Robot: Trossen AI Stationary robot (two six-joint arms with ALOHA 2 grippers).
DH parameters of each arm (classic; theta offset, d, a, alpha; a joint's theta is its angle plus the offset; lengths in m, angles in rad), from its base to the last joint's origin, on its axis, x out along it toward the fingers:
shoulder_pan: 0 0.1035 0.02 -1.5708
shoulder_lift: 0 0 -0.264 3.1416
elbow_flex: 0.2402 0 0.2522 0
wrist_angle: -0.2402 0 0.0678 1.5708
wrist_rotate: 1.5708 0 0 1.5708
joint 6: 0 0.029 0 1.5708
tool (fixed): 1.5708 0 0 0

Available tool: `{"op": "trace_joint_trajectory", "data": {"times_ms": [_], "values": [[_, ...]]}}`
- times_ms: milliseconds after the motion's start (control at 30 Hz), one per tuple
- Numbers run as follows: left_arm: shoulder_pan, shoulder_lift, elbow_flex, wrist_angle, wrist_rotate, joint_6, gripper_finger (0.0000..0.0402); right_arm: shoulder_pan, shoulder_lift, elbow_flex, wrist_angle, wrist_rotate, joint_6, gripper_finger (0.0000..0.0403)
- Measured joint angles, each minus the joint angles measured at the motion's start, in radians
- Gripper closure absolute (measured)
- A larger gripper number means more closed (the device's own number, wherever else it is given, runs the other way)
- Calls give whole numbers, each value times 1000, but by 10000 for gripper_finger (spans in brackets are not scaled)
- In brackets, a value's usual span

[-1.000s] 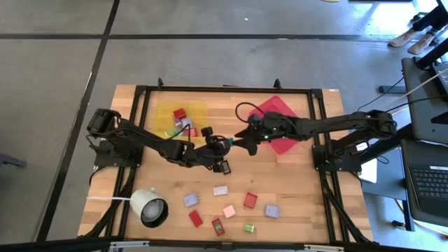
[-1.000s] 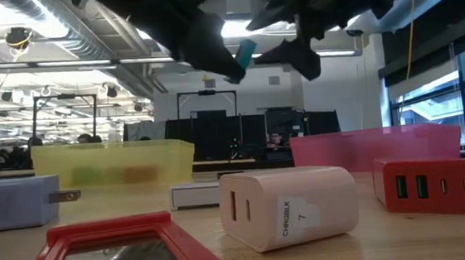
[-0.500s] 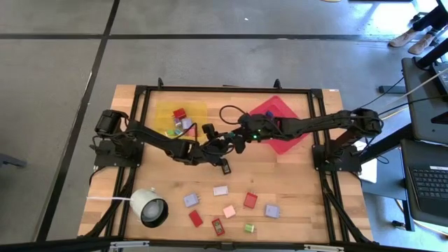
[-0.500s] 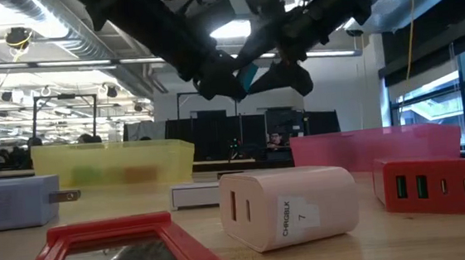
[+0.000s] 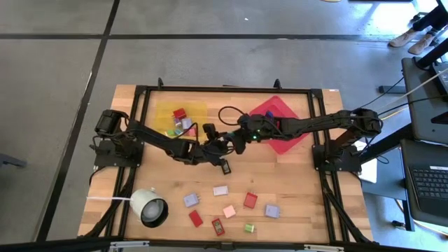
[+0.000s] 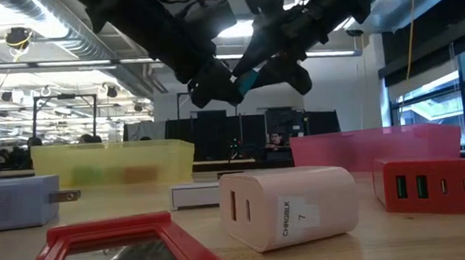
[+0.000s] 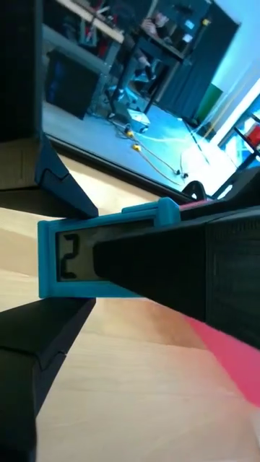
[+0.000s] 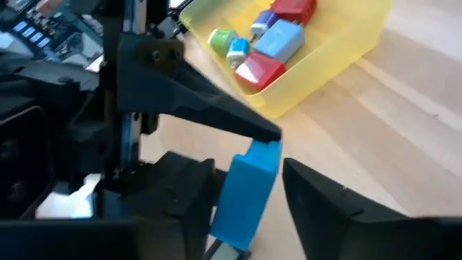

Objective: Pick & Place Office items
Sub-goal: Put the light blue digital clock into the pink bin

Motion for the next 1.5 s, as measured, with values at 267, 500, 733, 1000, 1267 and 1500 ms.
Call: {"op": "trace_joint_trajectory", "data": {"times_ms": [267, 500, 733, 1000, 1267, 1500], "values": [[-2, 0, 0, 10, -31, 158, 241, -2, 0, -1, -16, -24, 12, 324], [-2, -1, 0, 29, -55, 217, 241, -2, -1, -1, -15, -12, 19, 335], [-5, -1, 0, 34, -43, 218, 218, -1, -1, -1, -13, -23, 14, 336], [-15, -2, 0, 36, -42, 176, 165, -5, -2, 0, -15, -50, -20, 337], [-15, -2, 0, 29, -69, 39, 151, -86, -35, 0, -150, -71, -57, 337], [-13, -2, 0, 13, -69, -69, 158, -162, -91, 0, -294, -39, -119, 337]]}}
